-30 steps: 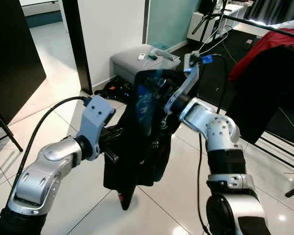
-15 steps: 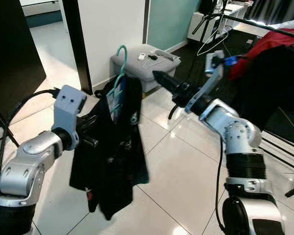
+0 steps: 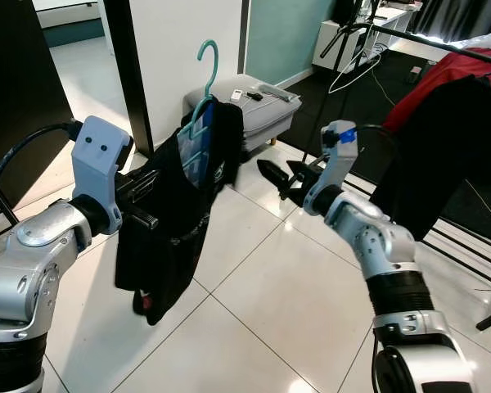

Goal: Hang hanger

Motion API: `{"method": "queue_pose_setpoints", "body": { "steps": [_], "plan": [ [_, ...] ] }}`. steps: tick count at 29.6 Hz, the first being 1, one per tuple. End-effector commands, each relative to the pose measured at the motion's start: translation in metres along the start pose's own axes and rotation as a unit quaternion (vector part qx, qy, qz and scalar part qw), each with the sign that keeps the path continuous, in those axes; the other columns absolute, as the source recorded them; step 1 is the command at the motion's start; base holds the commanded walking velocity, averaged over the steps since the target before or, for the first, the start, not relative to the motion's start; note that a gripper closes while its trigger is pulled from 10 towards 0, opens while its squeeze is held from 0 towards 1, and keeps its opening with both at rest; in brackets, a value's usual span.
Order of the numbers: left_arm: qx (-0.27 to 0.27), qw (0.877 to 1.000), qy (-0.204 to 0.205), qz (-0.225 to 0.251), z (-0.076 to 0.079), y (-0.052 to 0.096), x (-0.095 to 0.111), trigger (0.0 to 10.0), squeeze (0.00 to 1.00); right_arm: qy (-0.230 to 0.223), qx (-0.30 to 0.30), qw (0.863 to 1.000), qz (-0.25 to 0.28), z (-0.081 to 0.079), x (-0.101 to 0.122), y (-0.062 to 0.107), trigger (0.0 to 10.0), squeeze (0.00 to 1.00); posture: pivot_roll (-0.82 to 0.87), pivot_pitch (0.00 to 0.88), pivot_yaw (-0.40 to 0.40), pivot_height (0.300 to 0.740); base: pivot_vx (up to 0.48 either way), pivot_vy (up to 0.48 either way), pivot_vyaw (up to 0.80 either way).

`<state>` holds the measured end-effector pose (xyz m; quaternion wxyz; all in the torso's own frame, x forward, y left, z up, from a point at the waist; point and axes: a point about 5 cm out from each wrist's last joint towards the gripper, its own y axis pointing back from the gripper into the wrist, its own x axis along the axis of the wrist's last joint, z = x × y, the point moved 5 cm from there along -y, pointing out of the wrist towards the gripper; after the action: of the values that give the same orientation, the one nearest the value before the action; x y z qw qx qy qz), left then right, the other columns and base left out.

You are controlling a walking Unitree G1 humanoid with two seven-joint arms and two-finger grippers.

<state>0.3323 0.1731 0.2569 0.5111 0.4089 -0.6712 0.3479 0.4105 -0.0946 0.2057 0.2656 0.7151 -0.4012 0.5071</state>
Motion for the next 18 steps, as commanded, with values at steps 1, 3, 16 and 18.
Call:
{"method": "queue_pose_setpoints", "body": {
  "steps": [1,3,16,18],
  "plan": [
    [-0.008,1.0,-0.01,0.024,0.002,0.001,0.013,0.0,0.0,-0.008,0.007,1.0,0.017,0.0,0.008,0.0,10.0,0.0,0.03,0.06,-0.091,0.74,0.0,0.0,0.0],
    [-0.012,1.0,-0.008,0.022,0.005,0.001,0.012,0.0,0.0,-0.018,0.018,0.999,0.035,-0.004,0.015,-0.002,10.0,0.0,0.03,0.06,-0.091,0.74,0.0,0.0,0.0],
    [-0.061,0.996,0.016,0.061,0.038,-0.01,0.03,0.0,0.0,-0.015,0.014,0.999,0.035,-0.004,0.011,-0.004,10.0,0.0,0.03,0.051,-0.094,0.74,0.0,0.0,0.0],
    [-0.08,0.994,0.019,0.066,0.048,-0.011,0.033,0.0,0.0,-0.019,0.026,0.999,0.037,-0.009,0.01,-0.005,10.0,0.0,0.03,0.05,-0.095,0.74,0.0,0.0,0.0]
  ]
}}
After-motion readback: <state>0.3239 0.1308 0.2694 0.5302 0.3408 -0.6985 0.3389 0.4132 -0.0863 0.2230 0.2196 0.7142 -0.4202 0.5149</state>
